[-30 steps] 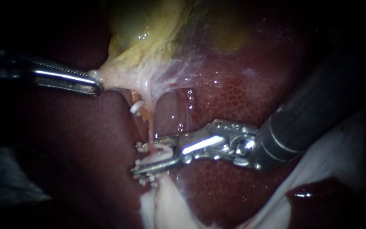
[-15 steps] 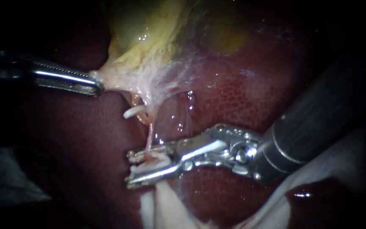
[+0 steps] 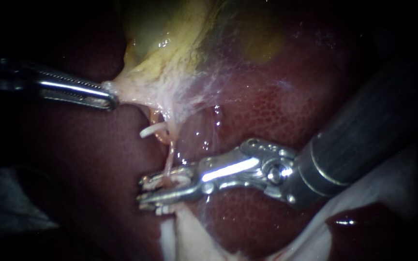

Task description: Clipping second clip right tube

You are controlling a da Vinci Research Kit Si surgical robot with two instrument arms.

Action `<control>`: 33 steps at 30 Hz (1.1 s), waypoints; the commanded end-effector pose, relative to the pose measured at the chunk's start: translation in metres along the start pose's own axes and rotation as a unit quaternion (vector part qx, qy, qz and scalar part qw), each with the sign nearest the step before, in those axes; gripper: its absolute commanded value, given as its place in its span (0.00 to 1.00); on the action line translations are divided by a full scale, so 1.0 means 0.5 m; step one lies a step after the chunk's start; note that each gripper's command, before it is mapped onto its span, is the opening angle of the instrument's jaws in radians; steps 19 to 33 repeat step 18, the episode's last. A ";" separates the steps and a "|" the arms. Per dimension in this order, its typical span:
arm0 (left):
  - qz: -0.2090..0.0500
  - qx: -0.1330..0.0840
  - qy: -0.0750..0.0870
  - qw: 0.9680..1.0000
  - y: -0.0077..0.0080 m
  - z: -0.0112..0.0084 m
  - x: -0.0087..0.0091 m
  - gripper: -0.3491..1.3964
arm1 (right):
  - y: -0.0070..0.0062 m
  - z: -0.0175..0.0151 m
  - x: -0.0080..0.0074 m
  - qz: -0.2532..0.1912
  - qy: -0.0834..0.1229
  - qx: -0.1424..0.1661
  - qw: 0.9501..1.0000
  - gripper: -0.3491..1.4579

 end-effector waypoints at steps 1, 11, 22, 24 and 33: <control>0.000 0.000 0.000 1.000 0.0000 0.0000 0.0000 0.00 | 0.0000 0.0001 0.0001 0.009 0.000 0.000 1.000 0.09; 0.000 -0.001 0.000 1.000 0.0000 0.0000 0.0000 0.00 | -0.0005 -0.0007 -0.0004 0.059 0.005 -0.003 0.998 0.00; 0.000 -0.001 0.000 1.000 0.0000 0.0001 0.0000 0.00 | -0.0005 -0.0007 -0.0006 0.058 0.004 -0.004 0.998 0.00; 0.000 -0.001 0.000 1.000 0.0000 0.0001 0.0000 0.00 | -0.0005 -0.0007 -0.0006 0.058 0.004 -0.004 0.998 0.00; 0.000 -0.001 0.000 1.000 0.0000 0.0001 0.0000 0.00 | -0.0005 -0.0007 -0.0006 0.058 0.004 -0.004 0.998 0.00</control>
